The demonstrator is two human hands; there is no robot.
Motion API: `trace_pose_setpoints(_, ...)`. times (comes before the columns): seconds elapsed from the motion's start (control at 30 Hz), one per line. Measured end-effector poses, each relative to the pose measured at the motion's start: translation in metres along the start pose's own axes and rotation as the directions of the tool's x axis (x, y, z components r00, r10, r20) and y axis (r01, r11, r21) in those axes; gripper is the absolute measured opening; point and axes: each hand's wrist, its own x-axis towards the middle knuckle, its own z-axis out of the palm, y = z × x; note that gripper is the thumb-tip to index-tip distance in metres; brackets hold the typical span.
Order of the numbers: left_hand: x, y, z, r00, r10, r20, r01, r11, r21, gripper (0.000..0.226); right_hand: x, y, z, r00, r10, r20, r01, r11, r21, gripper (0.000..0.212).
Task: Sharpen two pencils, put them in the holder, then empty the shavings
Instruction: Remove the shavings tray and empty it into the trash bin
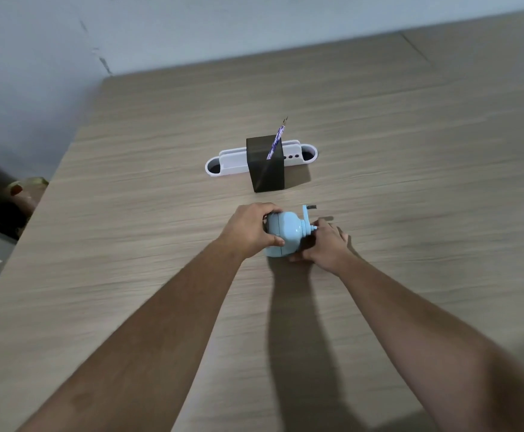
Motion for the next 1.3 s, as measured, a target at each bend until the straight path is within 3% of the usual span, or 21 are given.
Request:
trace_pose_setpoints(0.27,0.000,0.001,0.001,1.000,-0.016,0.018,0.017,1.000,-0.026,0.067,0.006,0.027,-0.010,0.995,-0.095,0.020,0.096,0.993,-0.062,0.069)
trace_pose_setpoints(0.53,0.001,-0.003,0.003,1.000,-0.011,0.023,0.012,0.998,-0.057,0.066,0.023,0.145,-0.049,0.999,0.033,-0.028,-0.030,0.994,0.103,0.093)
trace_pose_setpoints(0.7,0.003,-0.003,0.005,1.000,0.003,0.027,-0.002,0.999,-0.051,0.069,-0.025,0.092,-0.081,0.999,0.015,-0.052,-0.002,0.967,0.254,0.075)
trace_pose_setpoints(0.87,-0.018,0.010,-0.016,0.999,0.040,0.012,-0.040,0.999,-0.033,0.100,-0.029,0.042,-0.105,0.975,-0.213,-0.069,0.220,0.970,0.107,0.076)
trace_pose_setpoints(0.93,-0.039,0.012,-0.032,0.998,0.012,-0.060,-0.018,0.994,-0.106,0.100,-0.029,0.005,-0.109,0.940,-0.338,-0.037,0.340,0.935,0.095,0.075)
trace_pose_setpoints(1.03,-0.080,0.008,-0.052,0.976,-0.090,-0.200,0.012,0.932,-0.361,0.088,-0.035,-0.057,-0.093,0.852,-0.523,0.033,0.517,0.849,0.108,0.068)
trace_pose_setpoints(1.17,-0.153,-0.027,-0.071,0.865,-0.302,-0.400,0.037,0.835,-0.550,0.063,-0.060,-0.135,-0.035,0.713,-0.677,0.182,0.658,0.736,0.157,0.077)
trace_pose_setpoints(1.3,-0.254,-0.087,-0.083,0.755,-0.469,-0.459,0.120,0.787,-0.605,0.054,-0.113,-0.198,0.041,0.570,-0.747,0.342,0.693,0.661,0.288,0.073)
